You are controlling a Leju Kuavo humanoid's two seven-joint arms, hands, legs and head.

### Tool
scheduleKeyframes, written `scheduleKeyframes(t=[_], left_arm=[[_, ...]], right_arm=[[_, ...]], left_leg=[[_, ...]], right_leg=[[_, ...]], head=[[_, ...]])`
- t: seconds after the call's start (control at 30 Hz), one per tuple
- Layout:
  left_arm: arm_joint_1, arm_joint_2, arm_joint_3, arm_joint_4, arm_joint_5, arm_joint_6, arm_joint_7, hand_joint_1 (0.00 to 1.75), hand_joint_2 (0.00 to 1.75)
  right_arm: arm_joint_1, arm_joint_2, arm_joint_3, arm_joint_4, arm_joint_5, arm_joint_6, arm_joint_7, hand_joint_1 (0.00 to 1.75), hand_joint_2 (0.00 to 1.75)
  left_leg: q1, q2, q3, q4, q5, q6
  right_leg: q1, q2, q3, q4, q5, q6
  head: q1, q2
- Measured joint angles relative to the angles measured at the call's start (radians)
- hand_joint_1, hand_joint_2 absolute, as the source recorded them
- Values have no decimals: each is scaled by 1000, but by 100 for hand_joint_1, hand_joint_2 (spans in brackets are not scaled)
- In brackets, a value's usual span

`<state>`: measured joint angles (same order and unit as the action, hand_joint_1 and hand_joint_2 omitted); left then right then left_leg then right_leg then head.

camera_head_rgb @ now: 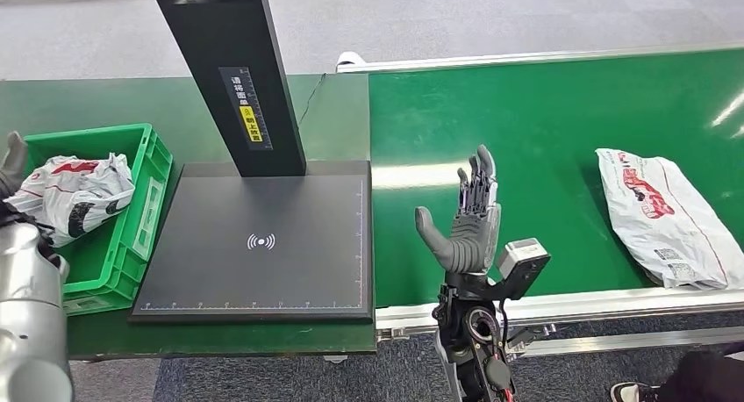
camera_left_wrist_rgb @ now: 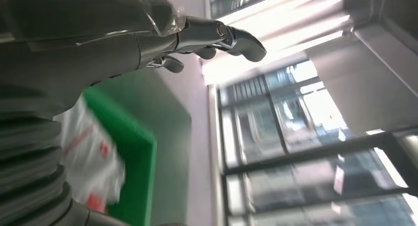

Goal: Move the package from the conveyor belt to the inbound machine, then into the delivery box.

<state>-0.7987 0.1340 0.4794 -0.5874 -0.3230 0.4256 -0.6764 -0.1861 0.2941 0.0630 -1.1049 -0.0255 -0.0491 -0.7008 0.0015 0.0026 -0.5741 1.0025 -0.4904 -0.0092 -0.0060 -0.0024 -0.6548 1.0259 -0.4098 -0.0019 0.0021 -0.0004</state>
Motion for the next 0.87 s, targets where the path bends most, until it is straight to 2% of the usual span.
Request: scheduleKeyframes(t=[0.03, 0.1, 0.23, 0.33, 0.4, 0.57, 0.87], left_arm=[[58, -34, -9, -75, 74, -50, -14, 0, 175], [210, -111, -54, -254, 220, -142, -23, 0, 175], [517, -262, -227, -587, 398, -245, -28, 0, 175], [660, -334, -326, -751, 443, -285, -28, 0, 175], [728, -363, -368, -824, 433, -300, -28, 0, 175], [826, -394, -459, -895, 339, -291, -28, 0, 175], [876, -409, -515, -909, 229, -264, -3, 0, 175]], right_arm=[[5, 0, 2, -5, 13, -13, 0, 0, 87], [15, 1, 8, -9, 50, -42, 0, 0, 175], [45, 2, 24, -12, 146, -101, 3, 0, 175], [76, 6, 32, -27, 198, -120, 15, 0, 175], [101, 7, 34, -45, 219, -122, 24, 0, 175], [151, 12, 39, -84, 249, -112, 33, 0, 175], [178, 19, 52, -104, 276, -108, 38, 0, 175]], left_leg=[[0, 1, 0, 0, -1, 0], [-1, 5, 2, 0, -3, 1], [-2, 6, 2, 0, -7, 4], [-2, 4, 1, 0, -9, 5], [-2, 3, 1, 0, -10, 5], [-1, 3, 1, 0, -10, 4], [-1, 3, 4, 0, -10, 4]], right_leg=[[0, 1, 0, 0, 0, 0], [-1, 4, 1, 0, -1, 1], [-2, 6, 1, -2, -4, 5], [-2, 5, 2, -2, -5, 7], [-2, 5, 2, -3, -6, 7], [-1, 4, 3, -2, -6, 7], [-1, 4, 5, -2, -6, 7]], head=[[0, 0], [0, 0], [1, 0], [1, 0], [0, 0], [0, 0], [0, 0]])
